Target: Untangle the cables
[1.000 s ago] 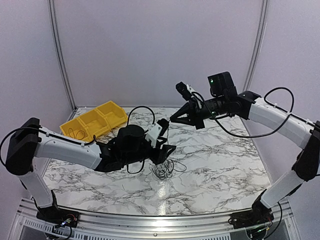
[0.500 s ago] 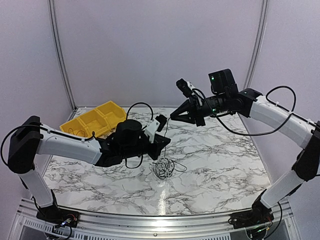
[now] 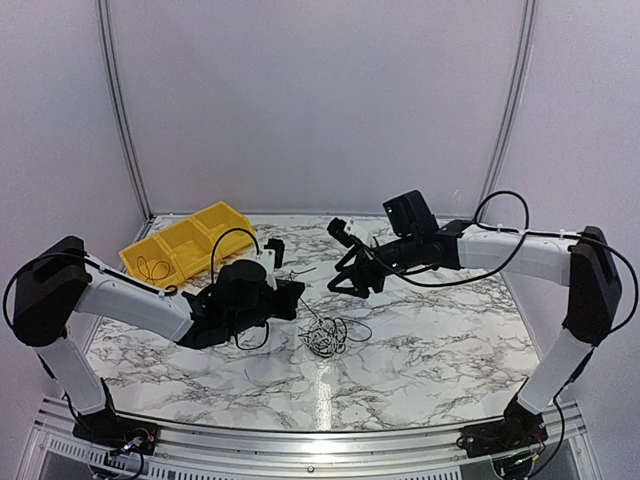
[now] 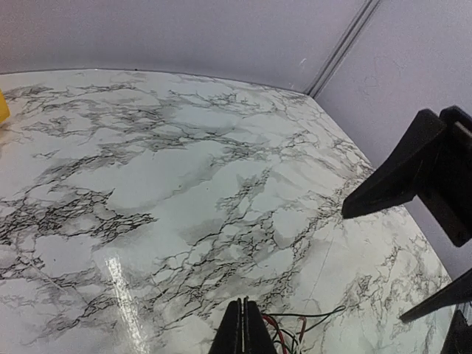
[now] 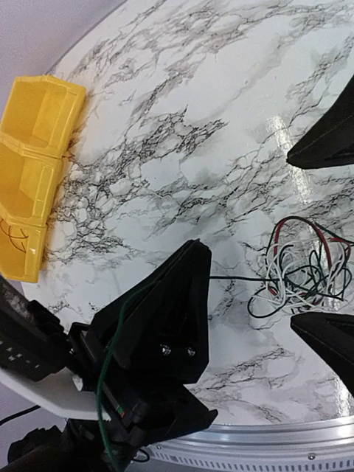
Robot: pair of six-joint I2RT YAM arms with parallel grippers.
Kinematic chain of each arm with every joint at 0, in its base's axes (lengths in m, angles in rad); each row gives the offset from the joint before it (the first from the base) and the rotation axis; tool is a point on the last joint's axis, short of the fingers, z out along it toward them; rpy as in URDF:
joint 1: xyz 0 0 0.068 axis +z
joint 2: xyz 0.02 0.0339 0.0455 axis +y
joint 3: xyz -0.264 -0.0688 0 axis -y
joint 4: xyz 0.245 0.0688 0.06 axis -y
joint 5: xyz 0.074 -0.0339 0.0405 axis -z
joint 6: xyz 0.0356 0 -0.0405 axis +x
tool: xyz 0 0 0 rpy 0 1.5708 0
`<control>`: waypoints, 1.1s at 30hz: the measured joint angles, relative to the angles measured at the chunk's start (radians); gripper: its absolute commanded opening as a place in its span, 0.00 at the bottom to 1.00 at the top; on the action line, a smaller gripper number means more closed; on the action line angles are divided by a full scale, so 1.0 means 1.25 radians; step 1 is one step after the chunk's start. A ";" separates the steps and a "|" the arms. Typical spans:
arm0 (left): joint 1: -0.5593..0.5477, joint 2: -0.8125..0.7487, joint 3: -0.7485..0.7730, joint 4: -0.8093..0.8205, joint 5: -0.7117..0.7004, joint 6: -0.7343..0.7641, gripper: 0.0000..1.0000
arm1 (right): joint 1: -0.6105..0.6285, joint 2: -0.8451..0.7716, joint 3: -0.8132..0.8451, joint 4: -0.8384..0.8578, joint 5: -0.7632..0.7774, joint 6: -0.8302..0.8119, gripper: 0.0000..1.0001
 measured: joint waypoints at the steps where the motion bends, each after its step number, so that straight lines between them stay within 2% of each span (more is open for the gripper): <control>1: 0.000 0.000 -0.006 0.007 -0.014 -0.022 0.00 | 0.008 0.016 0.000 0.009 0.007 0.000 0.67; 8: -0.001 -0.018 -0.055 0.015 -0.099 -0.129 0.00 | 0.045 0.147 0.042 0.027 0.034 0.021 0.69; 16: -0.001 -0.018 -0.056 0.022 -0.122 -0.172 0.00 | 0.068 0.226 0.074 0.036 -0.031 0.048 0.58; 20: -0.001 -0.018 -0.056 0.028 -0.123 -0.188 0.00 | 0.072 0.275 0.085 0.045 -0.072 0.070 0.47; 24: -0.001 -0.027 -0.069 0.035 -0.134 -0.196 0.00 | 0.072 0.313 0.087 0.050 -0.080 0.092 0.27; 28: -0.002 -0.089 -0.100 0.027 -0.156 -0.177 0.00 | 0.072 0.333 0.091 0.057 -0.090 0.105 0.24; 33: -0.002 -0.240 -0.110 0.022 -0.195 -0.084 0.00 | 0.072 0.335 0.091 0.064 -0.100 0.107 0.20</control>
